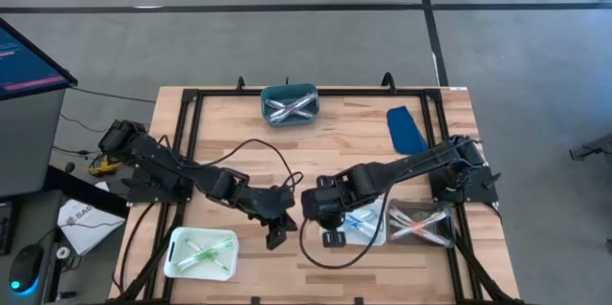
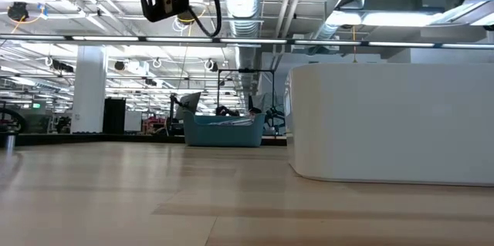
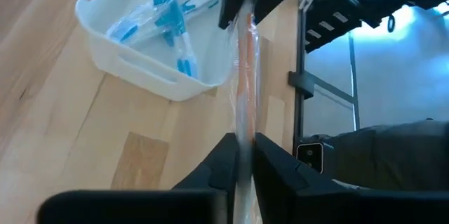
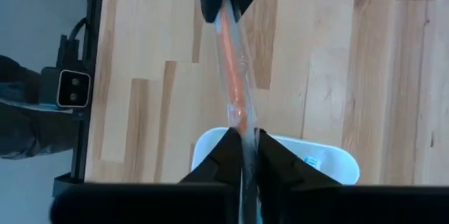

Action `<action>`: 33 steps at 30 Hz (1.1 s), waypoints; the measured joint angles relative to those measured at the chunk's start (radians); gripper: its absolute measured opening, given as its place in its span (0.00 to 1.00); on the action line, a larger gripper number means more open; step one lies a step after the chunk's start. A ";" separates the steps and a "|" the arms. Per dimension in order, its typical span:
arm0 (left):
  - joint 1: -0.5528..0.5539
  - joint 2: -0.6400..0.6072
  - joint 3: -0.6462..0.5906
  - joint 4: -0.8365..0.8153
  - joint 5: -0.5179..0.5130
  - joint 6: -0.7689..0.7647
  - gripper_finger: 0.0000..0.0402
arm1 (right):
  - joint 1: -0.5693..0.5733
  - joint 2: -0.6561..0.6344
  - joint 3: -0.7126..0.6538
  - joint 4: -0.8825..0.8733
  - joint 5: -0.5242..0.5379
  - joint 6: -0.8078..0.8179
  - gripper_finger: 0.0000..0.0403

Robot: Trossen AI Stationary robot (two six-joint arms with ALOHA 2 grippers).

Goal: Pick & Place Toothbrushes
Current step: Put the orange toothbrush into the black bin

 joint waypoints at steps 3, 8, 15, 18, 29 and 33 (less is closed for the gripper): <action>0.000 -0.008 -0.002 0.044 -0.005 0.025 0.13 | 0.001 -0.001 0.000 -0.006 -0.004 0.003 0.05; 0.004 -0.039 0.002 0.153 -0.006 0.048 0.23 | 0.006 0.000 0.000 -0.002 0.011 0.000 0.03; 0.010 -0.091 0.001 0.202 -0.047 0.072 0.39 | 0.018 0.000 -0.002 0.002 0.016 -0.008 0.02; 0.010 -0.115 0.001 0.203 -0.084 0.076 0.44 | 0.034 -0.009 -0.002 -0.009 0.028 -0.009 0.02; 0.010 -0.150 -0.002 0.215 -0.290 0.099 0.48 | 0.144 -0.173 -0.111 -0.049 0.151 -0.005 0.02; 0.010 -0.150 -0.002 0.238 -0.344 0.097 0.47 | 0.169 -0.294 -0.288 -0.008 0.160 0.057 0.02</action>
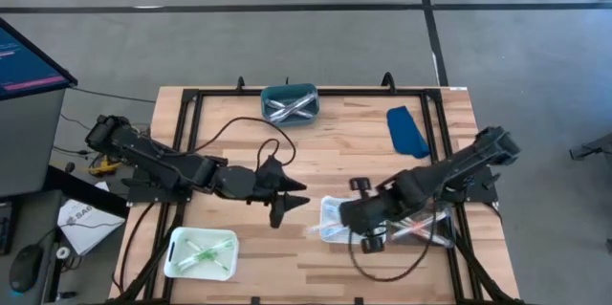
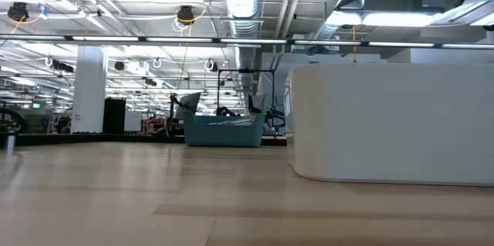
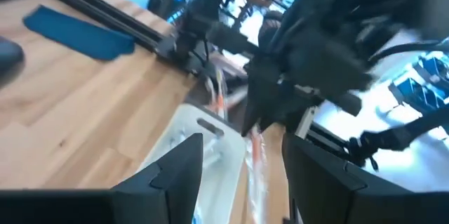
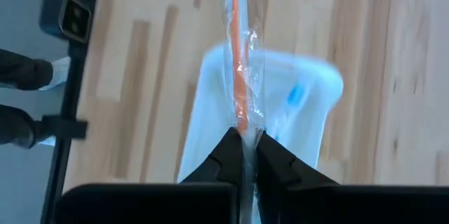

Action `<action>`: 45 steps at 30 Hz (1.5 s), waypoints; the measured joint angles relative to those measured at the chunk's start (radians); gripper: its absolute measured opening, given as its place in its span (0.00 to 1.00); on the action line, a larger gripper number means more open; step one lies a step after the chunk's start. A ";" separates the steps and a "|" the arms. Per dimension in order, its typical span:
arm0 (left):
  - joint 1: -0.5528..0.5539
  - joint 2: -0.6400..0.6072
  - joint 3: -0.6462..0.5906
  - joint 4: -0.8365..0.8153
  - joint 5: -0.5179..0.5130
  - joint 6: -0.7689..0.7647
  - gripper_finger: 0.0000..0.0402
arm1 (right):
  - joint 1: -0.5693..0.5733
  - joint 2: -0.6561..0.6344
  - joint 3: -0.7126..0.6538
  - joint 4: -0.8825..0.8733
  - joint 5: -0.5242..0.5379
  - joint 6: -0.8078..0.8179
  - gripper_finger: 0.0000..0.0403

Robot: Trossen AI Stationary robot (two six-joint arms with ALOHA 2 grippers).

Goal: Pick & Place Toothbrushes
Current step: Put the orange toothbrush into the black bin

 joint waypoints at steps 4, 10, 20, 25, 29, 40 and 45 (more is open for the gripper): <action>0.003 0.000 0.000 0.050 -0.063 0.001 0.47 | 0.031 -0.167 -0.229 0.069 0.001 0.089 0.02; 0.026 0.000 0.000 0.190 -0.157 0.001 0.47 | 0.121 -0.466 -0.532 0.076 0.011 0.240 0.02; 0.051 0.001 0.000 0.278 -0.193 -0.002 0.47 | 0.409 -0.895 -0.719 -0.183 0.059 0.542 0.02; 0.051 0.001 0.000 0.281 -0.205 -0.037 0.47 | 0.523 -0.968 -0.751 -0.219 0.135 0.663 0.02; 0.051 0.001 0.000 0.284 -0.220 -0.053 0.47 | 0.587 -0.957 -0.785 -0.154 0.162 0.707 0.02; 0.058 0.001 0.000 0.287 -0.221 -0.062 0.47 | 0.723 -0.859 -0.907 0.068 0.186 0.833 0.02; 0.058 0.001 0.000 0.287 -0.221 -0.082 0.47 | 0.774 -0.837 -0.937 0.069 0.238 0.908 0.02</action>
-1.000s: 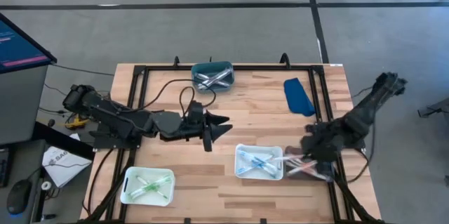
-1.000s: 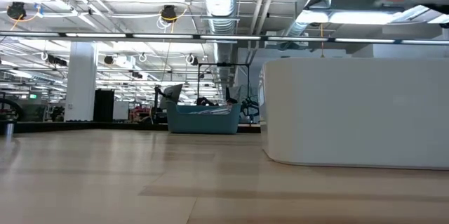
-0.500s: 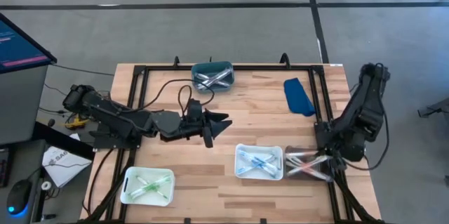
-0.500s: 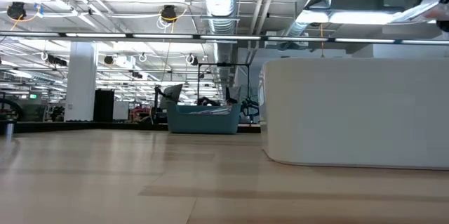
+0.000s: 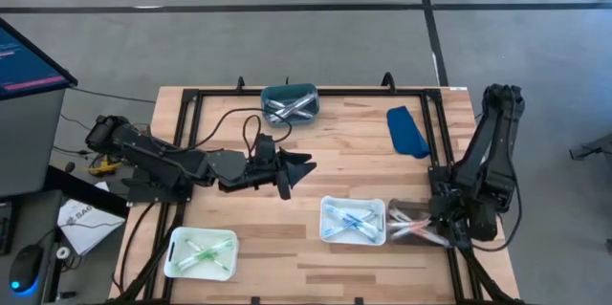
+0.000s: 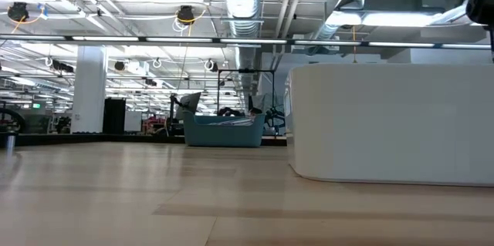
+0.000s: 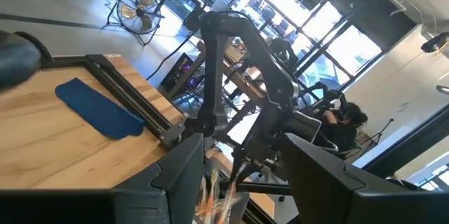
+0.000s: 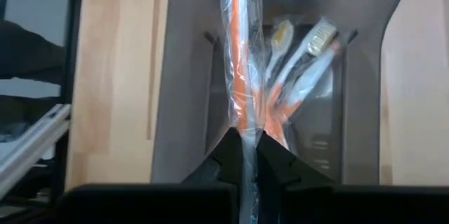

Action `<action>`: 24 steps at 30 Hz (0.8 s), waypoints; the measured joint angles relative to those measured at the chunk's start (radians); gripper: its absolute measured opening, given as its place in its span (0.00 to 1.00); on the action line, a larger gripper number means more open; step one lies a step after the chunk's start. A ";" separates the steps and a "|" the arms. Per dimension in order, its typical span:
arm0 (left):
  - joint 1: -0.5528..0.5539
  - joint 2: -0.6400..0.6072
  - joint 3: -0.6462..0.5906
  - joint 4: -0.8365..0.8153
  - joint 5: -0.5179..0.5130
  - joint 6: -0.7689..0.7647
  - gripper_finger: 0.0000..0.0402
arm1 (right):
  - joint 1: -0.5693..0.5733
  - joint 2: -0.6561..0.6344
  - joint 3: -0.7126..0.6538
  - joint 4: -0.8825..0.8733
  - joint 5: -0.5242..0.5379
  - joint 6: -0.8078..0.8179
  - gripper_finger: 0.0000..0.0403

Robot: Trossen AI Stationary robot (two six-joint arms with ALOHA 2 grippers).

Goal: Pick & Place Toothbrushes
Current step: Put the orange toothbrush into the black bin

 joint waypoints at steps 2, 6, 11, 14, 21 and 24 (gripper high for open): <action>0.000 0.000 0.000 0.000 0.000 -0.001 0.47 | 0.014 0.009 -0.011 0.002 0.021 0.011 0.02; 0.000 0.000 0.000 0.001 0.000 -0.022 0.47 | 0.030 0.019 -0.068 0.068 0.022 0.033 0.02; 0.000 0.000 0.000 0.008 0.000 -0.026 0.47 | 0.055 0.019 -0.140 0.161 0.014 0.105 0.02; 0.000 0.000 0.000 0.014 0.000 -0.026 0.47 | 0.062 0.019 -0.146 0.140 0.007 0.146 0.02; 0.000 0.000 0.000 0.014 0.000 -0.024 0.47 | 0.062 0.019 -0.146 0.098 -0.043 0.155 0.03; 0.000 0.005 0.000 0.015 0.000 -0.024 0.47 | 0.061 0.019 -0.146 0.101 -0.080 0.102 0.02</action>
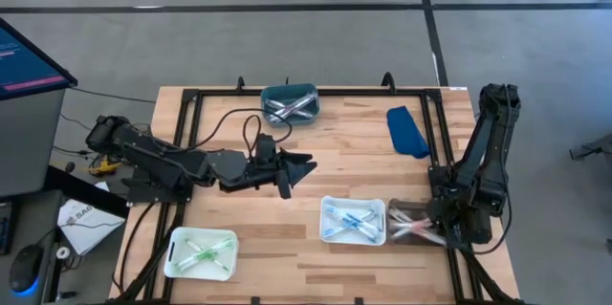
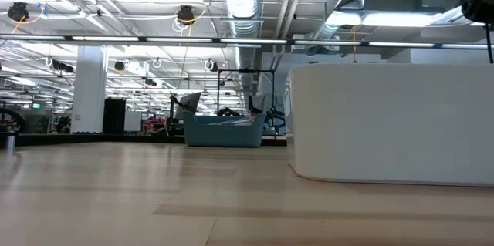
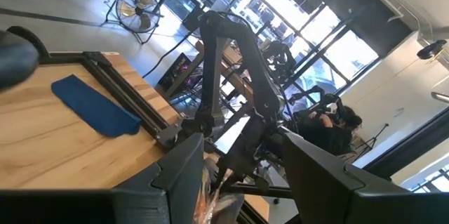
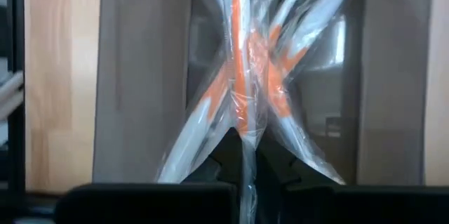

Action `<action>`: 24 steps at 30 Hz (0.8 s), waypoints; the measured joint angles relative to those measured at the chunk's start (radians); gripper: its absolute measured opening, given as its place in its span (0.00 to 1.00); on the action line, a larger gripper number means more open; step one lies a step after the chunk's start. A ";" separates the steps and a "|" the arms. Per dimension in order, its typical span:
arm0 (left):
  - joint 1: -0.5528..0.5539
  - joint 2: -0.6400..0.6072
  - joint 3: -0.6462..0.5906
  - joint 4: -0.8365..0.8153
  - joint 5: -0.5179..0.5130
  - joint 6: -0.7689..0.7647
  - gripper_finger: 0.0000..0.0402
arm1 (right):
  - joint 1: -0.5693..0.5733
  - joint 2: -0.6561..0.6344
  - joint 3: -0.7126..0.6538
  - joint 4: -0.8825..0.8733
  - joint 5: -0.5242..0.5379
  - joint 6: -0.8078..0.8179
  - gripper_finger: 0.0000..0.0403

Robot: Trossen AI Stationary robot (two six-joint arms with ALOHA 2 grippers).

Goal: Pick & Place Toothbrushes
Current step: Put the orange toothbrush into the black bin

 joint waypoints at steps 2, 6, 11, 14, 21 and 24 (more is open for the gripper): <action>0.000 0.001 0.000 0.000 0.000 0.000 0.47 | -0.001 0.000 0.000 0.000 -0.017 -0.047 0.03; 0.000 0.013 -0.001 0.001 -0.001 0.002 0.47 | -0.001 0.000 0.000 -0.002 -0.042 -0.180 0.03; 0.000 0.042 0.000 0.033 -0.002 -0.001 0.47 | -0.001 0.000 0.000 -0.004 -0.070 -0.277 0.02; 0.000 0.062 0.000 0.051 -0.003 -0.003 0.47 | -0.001 0.000 0.000 -0.008 -0.075 -0.277 0.04; 0.000 0.108 0.000 0.106 -0.003 -0.021 0.47 | 0.000 0.000 0.001 -0.007 -0.107 -0.275 0.10; 0.000 0.112 0.000 0.106 -0.003 -0.028 0.47 | 0.000 0.000 0.012 -0.011 -0.119 -0.276 0.10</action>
